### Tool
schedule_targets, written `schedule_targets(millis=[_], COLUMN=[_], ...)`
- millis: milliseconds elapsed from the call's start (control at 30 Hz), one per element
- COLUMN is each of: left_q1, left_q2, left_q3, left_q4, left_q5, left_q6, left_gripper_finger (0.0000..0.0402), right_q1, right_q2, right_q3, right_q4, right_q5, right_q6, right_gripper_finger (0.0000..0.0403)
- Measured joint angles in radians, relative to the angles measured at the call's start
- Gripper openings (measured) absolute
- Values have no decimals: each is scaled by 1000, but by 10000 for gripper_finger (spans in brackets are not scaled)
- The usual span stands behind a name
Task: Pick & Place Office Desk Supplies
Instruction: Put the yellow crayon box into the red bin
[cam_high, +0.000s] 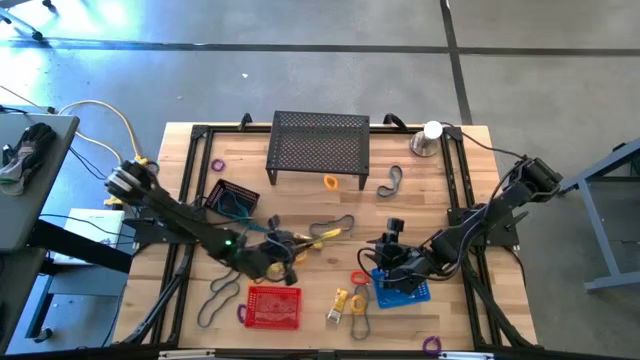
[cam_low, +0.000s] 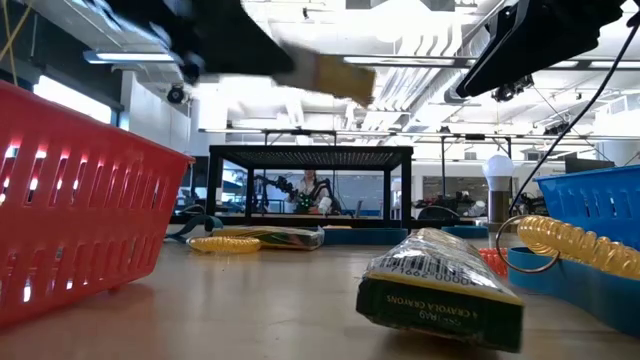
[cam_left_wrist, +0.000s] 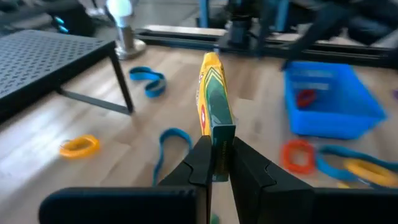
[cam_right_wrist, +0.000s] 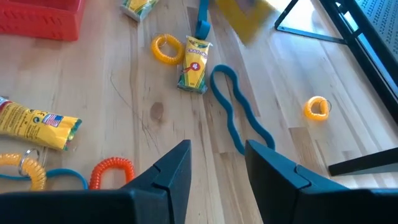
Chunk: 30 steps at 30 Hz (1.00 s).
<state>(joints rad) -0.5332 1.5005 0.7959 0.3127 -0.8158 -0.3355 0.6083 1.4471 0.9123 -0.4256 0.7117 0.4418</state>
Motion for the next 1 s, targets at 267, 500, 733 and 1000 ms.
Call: schedule_targets(millis=[267,500,733,1000], left_q1=[-64,-80,-53,-65], left_q2=[-253,-386,-417,-386], left_q3=[0,17,105,148], left_q4=[-256,-401,-651,-739], left_q5=[355,599,807,1003], left_q6=[-34,-50,-166,-244], left_gripper_finger=[25,31,33,34], right_q1=[-1,-26,-29,-29], right_q2=[0,0,0,0], right_q3=[0,0,0,0], right_q4=[12,46,142,362], right_q5=[17,13,16,19], right_q6=[-25,-19,23,-67], right_gripper_finger=[139,139,139,139])
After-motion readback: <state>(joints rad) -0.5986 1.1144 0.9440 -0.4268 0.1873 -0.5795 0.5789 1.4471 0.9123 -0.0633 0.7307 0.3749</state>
